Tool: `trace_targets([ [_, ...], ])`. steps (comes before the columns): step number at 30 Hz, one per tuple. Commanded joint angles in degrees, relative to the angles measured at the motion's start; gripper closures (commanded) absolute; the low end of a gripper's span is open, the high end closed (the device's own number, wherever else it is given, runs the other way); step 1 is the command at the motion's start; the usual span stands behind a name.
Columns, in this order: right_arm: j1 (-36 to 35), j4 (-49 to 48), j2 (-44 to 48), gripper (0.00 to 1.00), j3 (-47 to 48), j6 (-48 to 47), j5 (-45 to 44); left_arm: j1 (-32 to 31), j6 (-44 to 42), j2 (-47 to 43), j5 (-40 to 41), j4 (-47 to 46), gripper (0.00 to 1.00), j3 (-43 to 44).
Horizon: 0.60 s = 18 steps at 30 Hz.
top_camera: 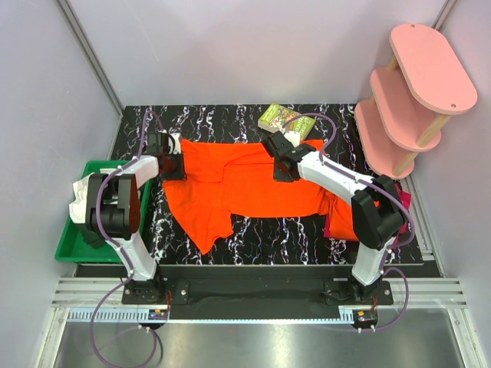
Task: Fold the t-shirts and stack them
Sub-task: Fold the flattened tshirt in 1/3 of the way
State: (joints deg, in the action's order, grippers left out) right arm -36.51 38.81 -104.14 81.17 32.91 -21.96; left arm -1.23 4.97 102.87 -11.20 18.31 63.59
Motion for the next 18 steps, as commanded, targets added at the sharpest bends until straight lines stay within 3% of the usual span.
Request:
trace_targets([
  [1,-0.58,-1.01,1.22,0.88,-0.22,1.19,-1.07,-0.17,-0.49,-3.29,-2.07,-2.48,0.8,-0.14],
  [9,-0.93,-1.45,1.31,0.9,-0.39,1.37,-0.81,-0.17,-0.49,-6.89,-4.09,1.11,0.93,-1.19],
  [18,-1.37,-2.16,1.13,0.9,-0.66,2.16,-0.63,-0.61,-1.98,-9.53,-7.34,7.35,0.94,-4.53],
])
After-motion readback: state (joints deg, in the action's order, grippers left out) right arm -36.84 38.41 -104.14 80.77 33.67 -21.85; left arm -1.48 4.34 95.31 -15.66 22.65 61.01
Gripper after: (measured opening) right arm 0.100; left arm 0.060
